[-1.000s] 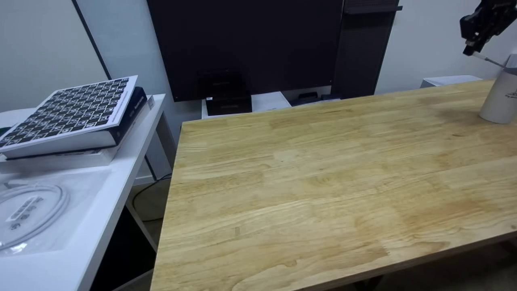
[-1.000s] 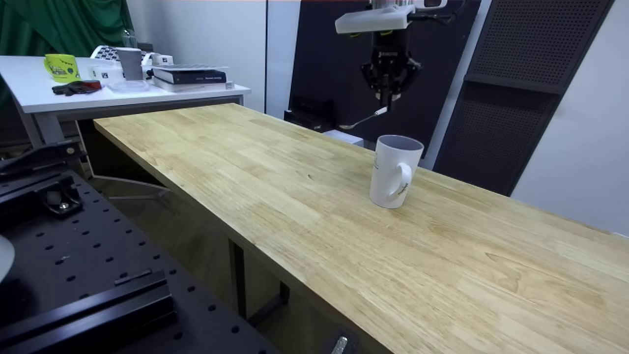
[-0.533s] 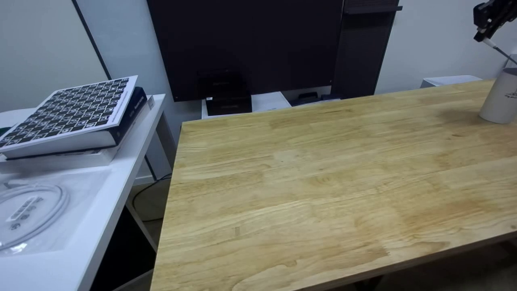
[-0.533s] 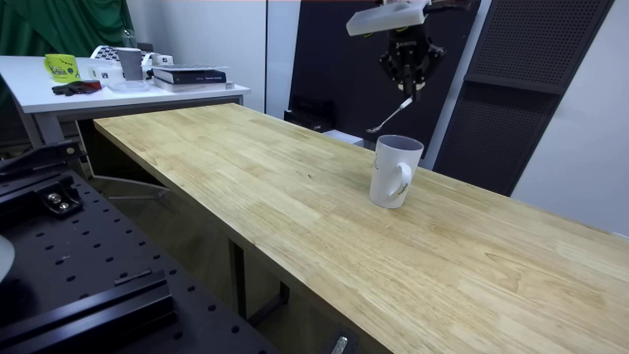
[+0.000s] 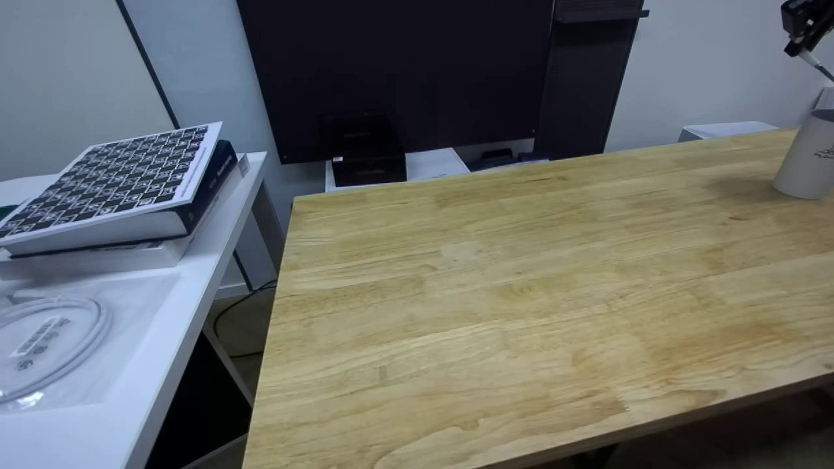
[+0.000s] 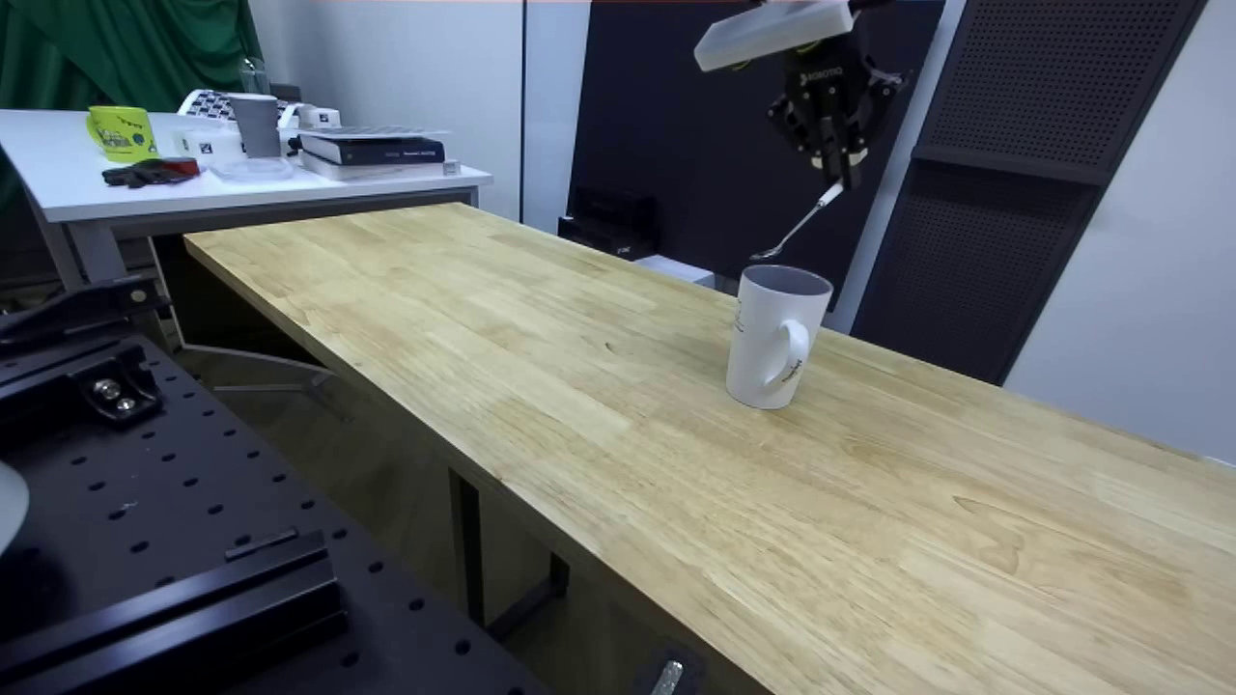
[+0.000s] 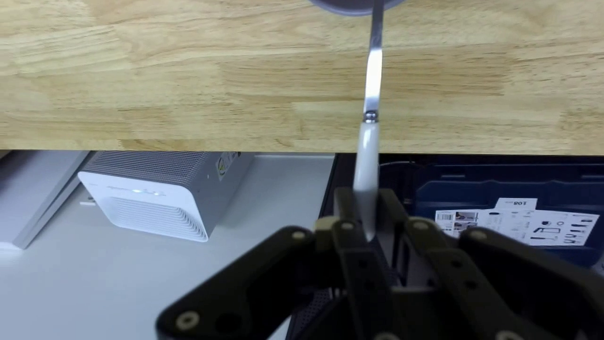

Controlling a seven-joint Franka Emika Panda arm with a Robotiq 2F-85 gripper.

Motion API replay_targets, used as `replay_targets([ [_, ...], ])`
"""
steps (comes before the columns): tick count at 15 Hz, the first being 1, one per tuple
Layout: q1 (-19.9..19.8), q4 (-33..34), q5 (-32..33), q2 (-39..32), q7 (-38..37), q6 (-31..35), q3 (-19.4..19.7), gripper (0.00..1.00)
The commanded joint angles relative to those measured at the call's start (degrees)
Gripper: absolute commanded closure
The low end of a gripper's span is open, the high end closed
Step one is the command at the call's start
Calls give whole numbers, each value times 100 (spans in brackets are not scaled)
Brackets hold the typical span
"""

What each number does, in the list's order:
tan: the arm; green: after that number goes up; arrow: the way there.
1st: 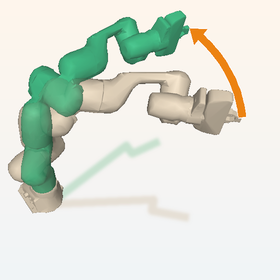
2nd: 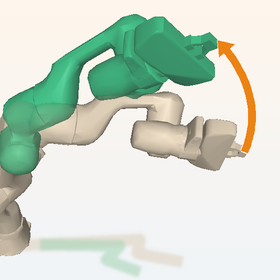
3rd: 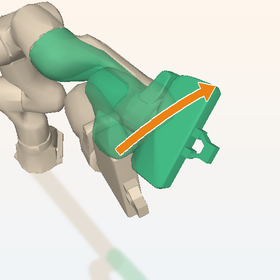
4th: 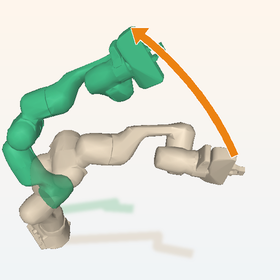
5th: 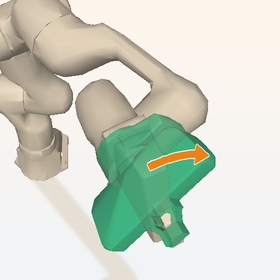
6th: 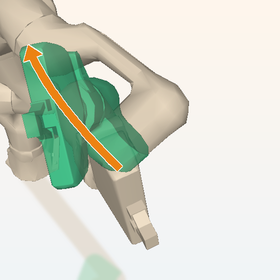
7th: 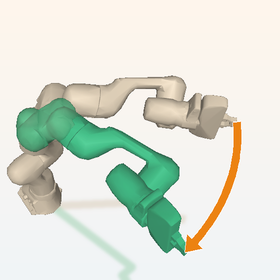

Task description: Put the spoon in the mug

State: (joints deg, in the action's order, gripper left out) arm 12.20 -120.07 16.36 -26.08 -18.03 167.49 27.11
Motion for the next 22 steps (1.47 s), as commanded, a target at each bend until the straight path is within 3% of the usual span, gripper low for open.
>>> replay_targets([
  [1,395,-84,336,-12,-569,241,466,96],
  [6,1043,-406,281,-210,-957,1255,1174,96],
  [12,1611,-851,-36,-484,-1049,2253,1742,96],
  [16,2323,-1122,-515,-884,-995,2877,2341,96],
  [21,2774,-1446,-1122,-1155,-936,3287,2486,96],
  [22,2880,-1344,-1221,-1104,-880,3058,2518,96],
])
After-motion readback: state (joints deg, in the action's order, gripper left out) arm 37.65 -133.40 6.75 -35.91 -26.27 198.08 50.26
